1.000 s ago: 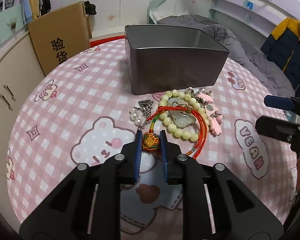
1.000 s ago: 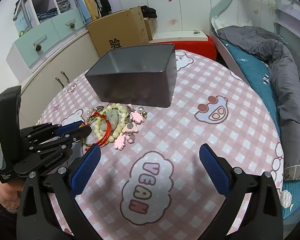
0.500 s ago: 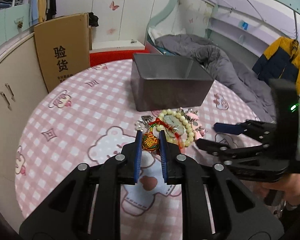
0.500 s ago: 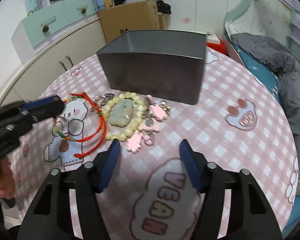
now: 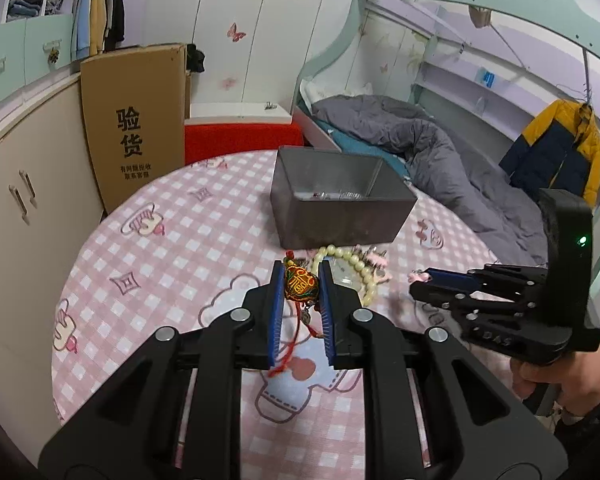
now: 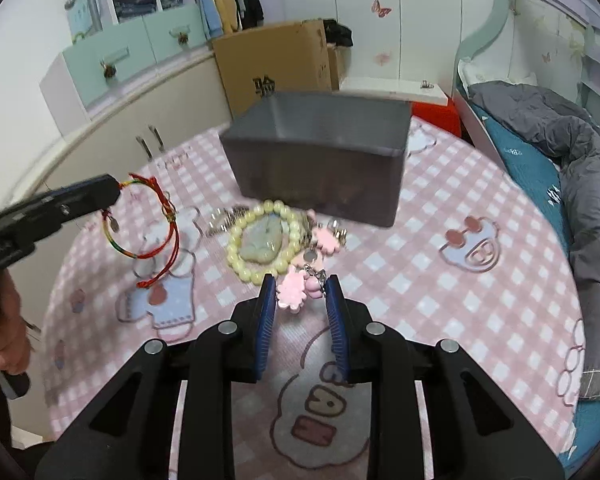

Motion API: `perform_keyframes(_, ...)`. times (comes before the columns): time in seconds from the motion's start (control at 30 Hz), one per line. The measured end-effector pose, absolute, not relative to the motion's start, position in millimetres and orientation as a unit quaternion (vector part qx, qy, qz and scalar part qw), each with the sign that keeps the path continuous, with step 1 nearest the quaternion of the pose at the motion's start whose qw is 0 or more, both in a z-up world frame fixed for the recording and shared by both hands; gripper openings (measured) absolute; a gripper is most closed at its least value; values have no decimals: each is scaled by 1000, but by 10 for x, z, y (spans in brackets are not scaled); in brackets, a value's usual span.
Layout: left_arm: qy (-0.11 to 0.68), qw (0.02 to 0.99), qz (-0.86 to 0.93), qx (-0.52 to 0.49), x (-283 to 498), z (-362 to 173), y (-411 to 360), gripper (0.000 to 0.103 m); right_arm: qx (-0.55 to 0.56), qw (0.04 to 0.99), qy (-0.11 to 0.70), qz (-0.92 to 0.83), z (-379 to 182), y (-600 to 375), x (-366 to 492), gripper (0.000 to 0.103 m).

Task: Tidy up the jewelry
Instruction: 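Carry both items into the grey box while both tools open to release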

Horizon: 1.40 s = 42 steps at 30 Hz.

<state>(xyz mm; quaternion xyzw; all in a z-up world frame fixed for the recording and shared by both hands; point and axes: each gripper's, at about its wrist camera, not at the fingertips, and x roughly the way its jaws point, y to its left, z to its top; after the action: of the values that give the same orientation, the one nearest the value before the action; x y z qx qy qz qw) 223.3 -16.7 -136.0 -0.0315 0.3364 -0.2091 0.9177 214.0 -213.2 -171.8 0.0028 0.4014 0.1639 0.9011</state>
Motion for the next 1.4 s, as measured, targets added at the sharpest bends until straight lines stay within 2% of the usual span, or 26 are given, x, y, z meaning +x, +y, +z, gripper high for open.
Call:
perform_keyframes(0.4, 238, 941, -239, -3, 2405, -527, -293, 16, -9, 944, 282, 170, -490, -2344, 2268, 24)
perform_keyframes(0.53, 221, 944, -245, -9, 2603, -312, -368, 16, -15, 949, 263, 175, -273, -2332, 2431, 24)
perform_keyframes(0.77, 234, 935, -265, -12, 2960, -224, -581, 16, 7, 942, 277, 189, -279, -2293, 2835, 24)
perform_keyframes(1.03, 278, 919, -278, -11, 3317, -419, -765, 18, 25, 930, 317, 185, -504, -2257, 3165, 25)
perform_keyframes(1.07, 283, 918, -277, -9, 3347, -438, -774, 18, 29, 930, 319, 178, -526, -2280, 3190, 35)
perform_keyframes(1.1, 287, 918, -274, -7, 3369, -454, -777, 27, 33, 931, 321, 169, -546, -2304, 3202, 60)
perform_keyframes(1.13, 290, 920, -264, -2, 3385, -464, -779, 62, 36, 933, 320, 161, -552, -2324, 3207, 79)
perform_keyframes(1.2, 265, 936, -231, -11, 3343, -415, -705, 97, 50, 940, 307, 140, -565, -2424, 3181, 90)
perform_keyframes(1.27, 255, 942, -216, -20, 3318, -383, -637, 97, 69, 940, 305, 134, -564, -2509, 3171, 95)
perform_keyframes(1.4, 247, 951, -186, -28, 3285, -353, -490, 97, 79, 944, 298, 117, -535, -2639, 3130, 95)
